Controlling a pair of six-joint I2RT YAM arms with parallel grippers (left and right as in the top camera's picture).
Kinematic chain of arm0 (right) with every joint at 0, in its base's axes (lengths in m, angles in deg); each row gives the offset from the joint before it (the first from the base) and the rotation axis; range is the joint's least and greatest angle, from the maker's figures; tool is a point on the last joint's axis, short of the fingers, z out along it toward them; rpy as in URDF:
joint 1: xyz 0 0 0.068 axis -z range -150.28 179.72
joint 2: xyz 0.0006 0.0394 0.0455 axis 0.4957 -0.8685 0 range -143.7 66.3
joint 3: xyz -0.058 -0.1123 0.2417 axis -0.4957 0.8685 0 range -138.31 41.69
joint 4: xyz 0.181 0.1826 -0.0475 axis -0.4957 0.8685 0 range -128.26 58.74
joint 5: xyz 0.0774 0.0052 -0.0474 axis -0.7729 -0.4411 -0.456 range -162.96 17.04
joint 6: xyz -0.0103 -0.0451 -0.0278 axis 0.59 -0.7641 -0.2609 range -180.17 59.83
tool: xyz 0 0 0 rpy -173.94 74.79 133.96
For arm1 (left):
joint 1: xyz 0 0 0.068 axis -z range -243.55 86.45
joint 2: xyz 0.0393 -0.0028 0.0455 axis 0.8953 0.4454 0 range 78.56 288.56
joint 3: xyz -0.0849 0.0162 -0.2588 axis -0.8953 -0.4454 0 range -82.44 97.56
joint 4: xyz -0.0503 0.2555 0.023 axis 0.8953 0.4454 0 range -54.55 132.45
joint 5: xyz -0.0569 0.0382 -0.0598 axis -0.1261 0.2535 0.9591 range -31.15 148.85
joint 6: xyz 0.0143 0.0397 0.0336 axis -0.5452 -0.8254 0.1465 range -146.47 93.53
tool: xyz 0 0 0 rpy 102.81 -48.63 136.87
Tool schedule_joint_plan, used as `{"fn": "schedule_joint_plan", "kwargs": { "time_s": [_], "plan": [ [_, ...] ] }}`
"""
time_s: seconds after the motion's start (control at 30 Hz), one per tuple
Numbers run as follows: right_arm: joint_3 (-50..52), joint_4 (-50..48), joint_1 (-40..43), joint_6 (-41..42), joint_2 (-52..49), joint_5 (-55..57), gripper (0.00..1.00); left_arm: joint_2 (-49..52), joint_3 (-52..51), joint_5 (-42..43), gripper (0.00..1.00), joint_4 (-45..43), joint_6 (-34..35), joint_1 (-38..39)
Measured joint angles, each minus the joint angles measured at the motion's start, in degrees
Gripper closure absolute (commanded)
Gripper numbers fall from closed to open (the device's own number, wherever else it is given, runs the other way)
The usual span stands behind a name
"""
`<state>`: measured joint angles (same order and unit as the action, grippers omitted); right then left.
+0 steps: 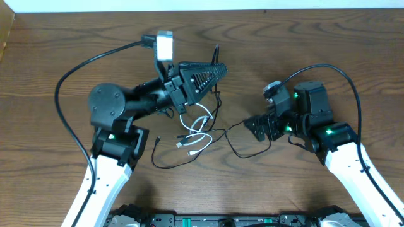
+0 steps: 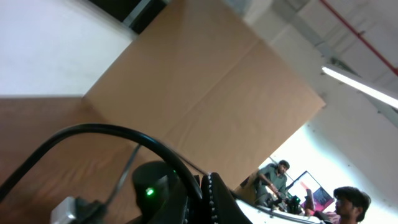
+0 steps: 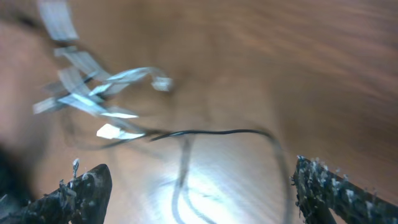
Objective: Untangle cables
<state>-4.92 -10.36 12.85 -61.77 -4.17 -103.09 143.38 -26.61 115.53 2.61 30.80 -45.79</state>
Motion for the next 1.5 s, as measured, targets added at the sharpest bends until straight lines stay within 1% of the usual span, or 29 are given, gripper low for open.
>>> {"fn": "schedule_joint_plan", "kwargs": {
  "time_s": [0.1,0.23,0.33,0.37,0.5,0.57,0.7,0.73,0.83,0.97,1.03,1.2,1.37,1.5],
  "plan": [
    [0.02,1.51,0.0,-3.15,0.0,-3.72,0.1,1.81,0.0,0.02,0.92,1.36,-0.35,0.0],
    [1.05,0.96,0.0,-7.61,0.0,-6.25,0.08,3.69,0.0,0.04,0.92,1.55,-0.33,0.0],
    [3.85,-1.84,-0.28,-9.57,-0.02,-6.93,0.09,3.98,0.0,0.11,0.93,1.51,-0.33,0.0],
    [4.94,-3.08,-0.59,-9.99,-0.02,-7.06,0.11,3.98,0.0,0.11,0.92,1.36,-0.33,0.0],
    [9.01,-8.68,-3.65,-10.62,-0.11,-7.41,0.14,3.98,0.0,0.24,0.92,-1.03,0.85,0.0],
    [10.12,-11.72,-5.55,-9.49,-0.37,-6.16,0.11,3.98,0.0,0.37,0.92,-4.37,2.45,0.0],
    [11.45,-17.27,-9.14,-7.06,-1.25,0.81,0.07,3.98,0.04,0.5,0.92,-12.33,6.78,0.02],
    [11.63,-18.14,-9.57,-6.67,-1.53,2.34,0.05,3.98,0.09,0.48,0.93,-13.33,7.54,0.04],
    [11.98,-20.79,-11.28,-6.29,-3.21,6.71,0.05,3.96,0.09,0.74,0.92,-14.8,9.77,0.04],
    [11.98,-23.56,-12.48,-6.58,-6.75,9.07,0.05,3.96,0.09,1.6,0.93,-14.08,10.88,0.04],
    [11.98,-24.41,-12.79,-7.19,-8.48,8.79,0.07,3.98,0.09,1.81,0.93,-13.07,10.86,0.04],
    [12.07,-25.53,-13.53,-8.68,-12.07,6.47,0.22,3.96,0.09,2.16,0.92,-7.78,8.83,0.04],
    [12.2,-25.11,-13.7,-9.03,-14.38,5.64,0.24,3.98,0.09,2.19,0.93,-3.45,5.81,0.04],
    [12.22,-24.72,-13.7,-9.09,-15.87,5.27,0.24,3.96,0.09,2.19,0.93,-2.93,4.17,0.04]
  ]
}}
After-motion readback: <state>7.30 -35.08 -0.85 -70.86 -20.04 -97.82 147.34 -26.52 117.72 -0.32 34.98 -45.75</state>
